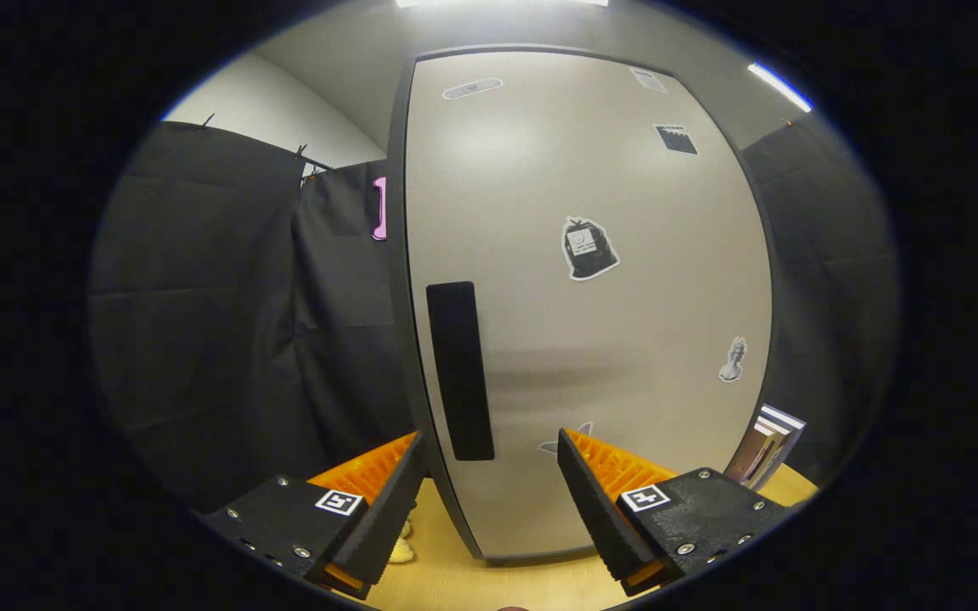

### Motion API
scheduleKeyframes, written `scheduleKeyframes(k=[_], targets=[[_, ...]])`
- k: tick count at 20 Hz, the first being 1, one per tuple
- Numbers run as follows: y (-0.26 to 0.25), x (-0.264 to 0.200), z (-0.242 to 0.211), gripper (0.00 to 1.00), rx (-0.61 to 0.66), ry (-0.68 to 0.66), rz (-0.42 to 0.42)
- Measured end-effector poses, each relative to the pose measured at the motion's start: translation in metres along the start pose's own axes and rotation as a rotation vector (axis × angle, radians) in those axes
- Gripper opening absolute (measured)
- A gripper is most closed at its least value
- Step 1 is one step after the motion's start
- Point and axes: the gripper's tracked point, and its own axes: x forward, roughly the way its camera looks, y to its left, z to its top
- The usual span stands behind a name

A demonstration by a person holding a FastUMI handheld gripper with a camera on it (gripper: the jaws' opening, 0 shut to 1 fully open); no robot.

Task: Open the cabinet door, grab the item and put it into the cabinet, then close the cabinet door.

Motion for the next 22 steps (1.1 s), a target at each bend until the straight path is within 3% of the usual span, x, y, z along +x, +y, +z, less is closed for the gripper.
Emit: scheduleKeyframes(k=[5, 7, 8, 10, 16, 22], targets=[[0.010, 0.026, 0.002, 0.90, -0.006, 0.014, 0.005], [0.011, 0.033, -0.001, 0.76, -0.041, 0.029, -0.004], [0.011, 0.034, -0.004, 0.57, -0.056, 0.043, -0.009], [0.012, 0.032, -0.003, 0.36, -0.085, 0.036, -0.014], [0.011, 0.031, -0.003, 0.28, -0.102, 0.034, 0.038], [0.010, 0.021, -0.004, 0.27, -0.107, 0.031, 0.085]])
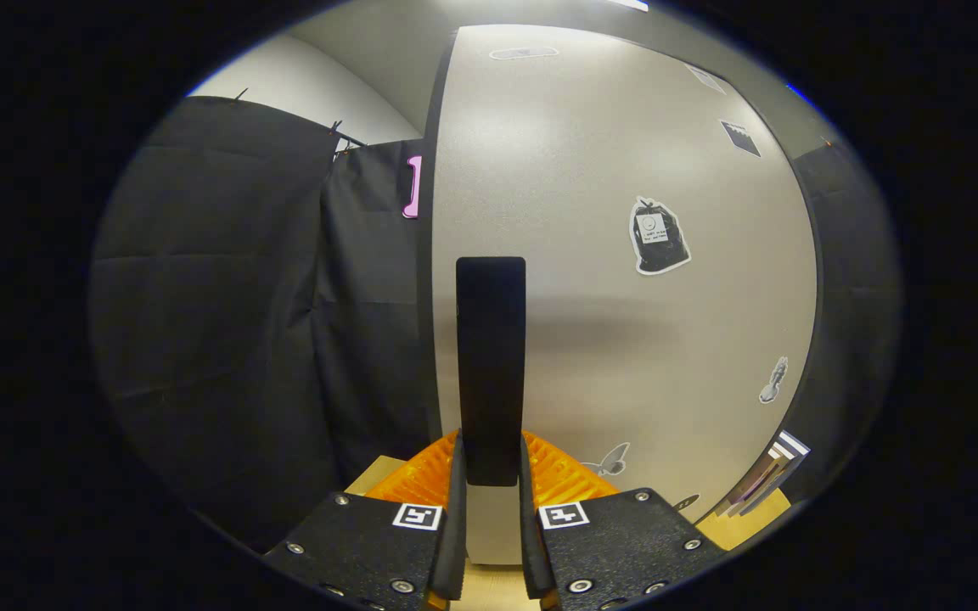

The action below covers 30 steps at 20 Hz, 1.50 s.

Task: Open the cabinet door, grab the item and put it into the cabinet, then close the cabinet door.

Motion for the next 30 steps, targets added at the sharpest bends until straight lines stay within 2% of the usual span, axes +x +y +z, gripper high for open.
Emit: scheduleKeyframes(k=[5, 18, 27, 30], targets=[[-0.002, -0.003, -0.002, 0.27, 0.019, 0.011, 0.032], [-0.015, -0.025, -0.007, 0.28, -0.010, 0.043, 0.305], [-0.025, -0.029, -0.011, 0.28, 0.011, 0.060, 0.473], [-0.031, -0.034, -0.012, 0.27, 0.011, 0.058, 0.505]])
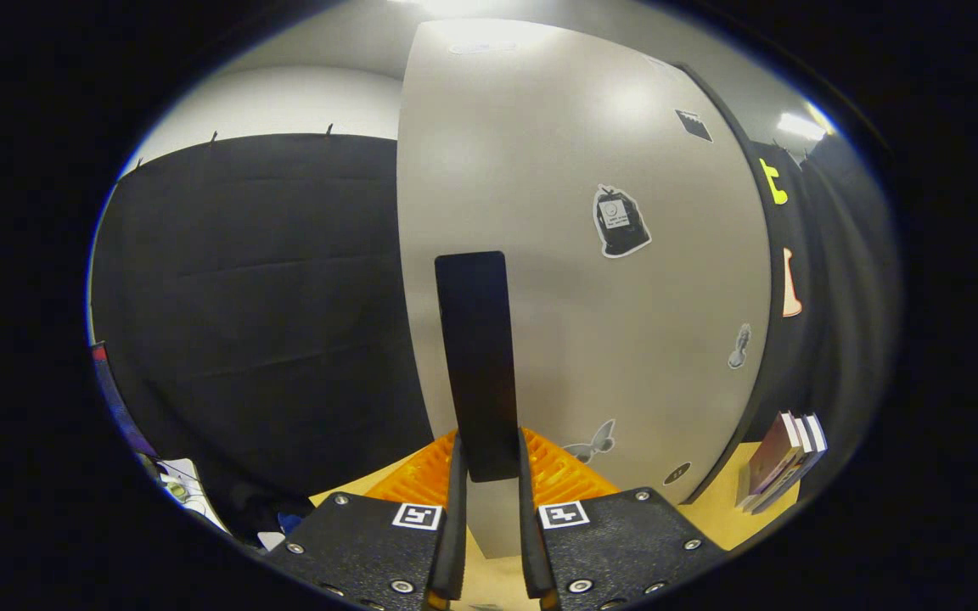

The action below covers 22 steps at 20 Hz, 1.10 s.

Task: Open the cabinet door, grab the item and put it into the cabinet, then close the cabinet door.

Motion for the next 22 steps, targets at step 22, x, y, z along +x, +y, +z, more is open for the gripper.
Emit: scheduleKeyframes(k=[22], targets=[[-0.086, -0.098, -0.016, 0.21, 0.093, -0.031, -0.295]])
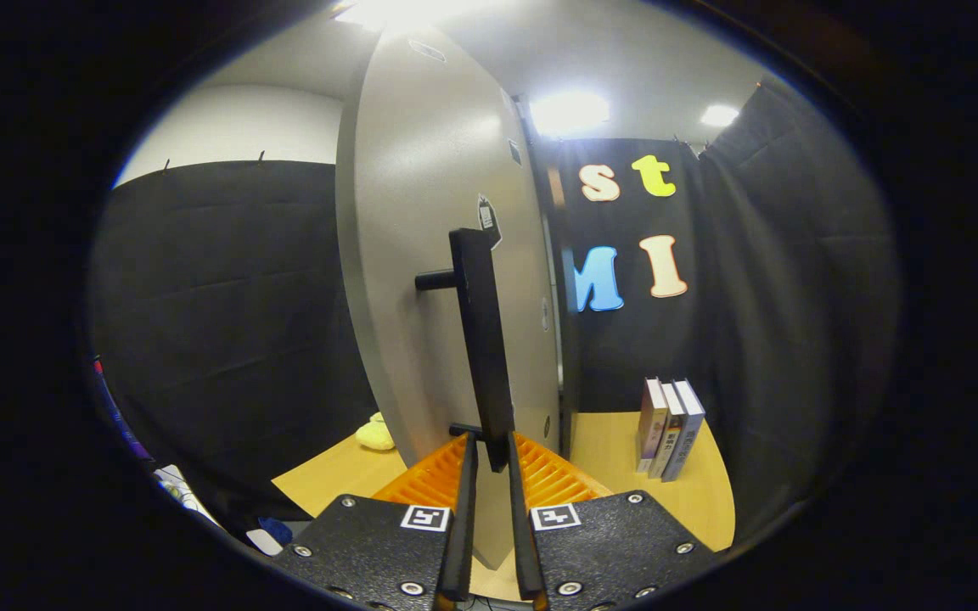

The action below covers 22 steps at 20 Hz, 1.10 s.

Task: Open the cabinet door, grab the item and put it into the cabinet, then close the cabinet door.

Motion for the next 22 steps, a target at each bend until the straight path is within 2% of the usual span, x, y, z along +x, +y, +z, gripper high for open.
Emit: scheduleKeyframes(k=[3, 5, 6, 9, 14, 18, 22], targets=[[-0.021, -0.006, 0.004, 0.26, 0.012, -0.028, -0.058], [-0.021, -0.002, 0.001, 0.26, 0.036, -0.031, -0.038], [-0.023, -0.001, 0.001, 0.30, 0.042, -0.035, -0.043], [-0.028, -0.004, 0.002, 0.57, 0.047, -0.066, -0.067], [-0.048, -0.011, 0.005, 0.87, -0.011, -0.223, -0.168], [-0.050, -0.013, -0.035, 0.94, 0.042, -0.236, -0.194], [-0.066, -0.023, -0.107, 0.94, 0.050, -0.207, -0.292]])
